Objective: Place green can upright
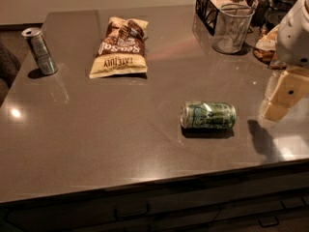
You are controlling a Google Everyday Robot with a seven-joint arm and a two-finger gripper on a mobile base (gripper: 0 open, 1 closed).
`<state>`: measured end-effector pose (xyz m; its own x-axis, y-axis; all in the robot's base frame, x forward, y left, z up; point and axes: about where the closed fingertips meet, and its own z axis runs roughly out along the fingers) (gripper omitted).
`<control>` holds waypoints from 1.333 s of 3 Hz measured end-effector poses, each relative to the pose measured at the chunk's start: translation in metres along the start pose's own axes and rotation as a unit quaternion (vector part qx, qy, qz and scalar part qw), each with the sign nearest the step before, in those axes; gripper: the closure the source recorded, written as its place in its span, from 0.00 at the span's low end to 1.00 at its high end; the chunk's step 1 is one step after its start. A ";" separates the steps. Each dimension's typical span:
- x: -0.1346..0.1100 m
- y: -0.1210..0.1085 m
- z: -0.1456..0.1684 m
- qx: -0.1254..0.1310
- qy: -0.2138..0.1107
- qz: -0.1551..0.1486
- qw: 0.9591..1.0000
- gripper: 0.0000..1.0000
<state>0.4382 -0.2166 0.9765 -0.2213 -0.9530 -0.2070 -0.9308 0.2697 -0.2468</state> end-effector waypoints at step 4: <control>-0.030 0.002 0.057 -0.022 -0.022 -0.040 0.999 0.00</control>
Offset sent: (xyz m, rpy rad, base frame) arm 0.0099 0.0221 -0.0249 0.0267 0.0031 0.0709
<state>0.4597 -0.1800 0.9281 -0.1338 -0.9641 -0.2295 -0.9568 0.1860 -0.2234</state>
